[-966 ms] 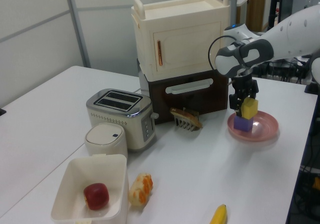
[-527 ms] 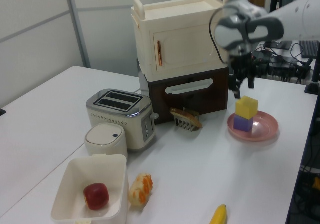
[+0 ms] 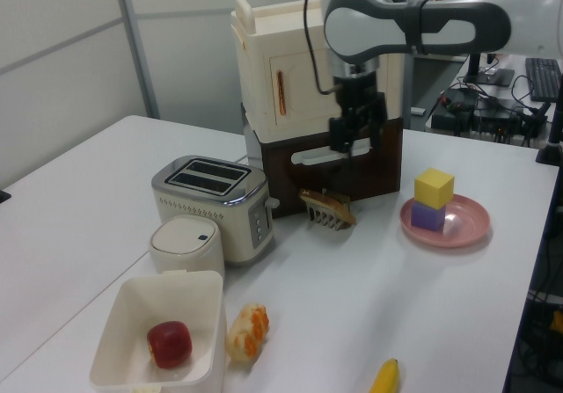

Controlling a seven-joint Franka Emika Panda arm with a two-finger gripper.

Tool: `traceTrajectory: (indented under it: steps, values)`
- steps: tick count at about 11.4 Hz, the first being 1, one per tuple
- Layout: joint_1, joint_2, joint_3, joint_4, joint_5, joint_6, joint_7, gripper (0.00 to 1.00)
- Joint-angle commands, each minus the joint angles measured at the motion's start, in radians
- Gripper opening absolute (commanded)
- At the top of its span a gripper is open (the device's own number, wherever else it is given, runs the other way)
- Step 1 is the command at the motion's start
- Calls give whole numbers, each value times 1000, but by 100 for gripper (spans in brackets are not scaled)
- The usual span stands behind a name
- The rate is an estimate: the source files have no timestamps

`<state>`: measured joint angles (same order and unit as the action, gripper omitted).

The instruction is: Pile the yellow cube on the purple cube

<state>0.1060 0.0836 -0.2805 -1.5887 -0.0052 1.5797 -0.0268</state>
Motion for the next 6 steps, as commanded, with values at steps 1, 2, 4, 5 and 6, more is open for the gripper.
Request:
traceTrajectory:
  steps: [1, 2, 4, 5, 6]
  values:
    - [-39, -16, 139, -19, -39, -1, 160, 100]
    - [-38, -4, 144, -17, -41, 9, 169, 100]
    - [-46, -2, 170, -20, -41, 37, 186, 100]
    - [-51, -2, 173, -20, -41, 43, 194, 100]
    - [-51, -1, 173, -22, -41, 45, 200, 100]
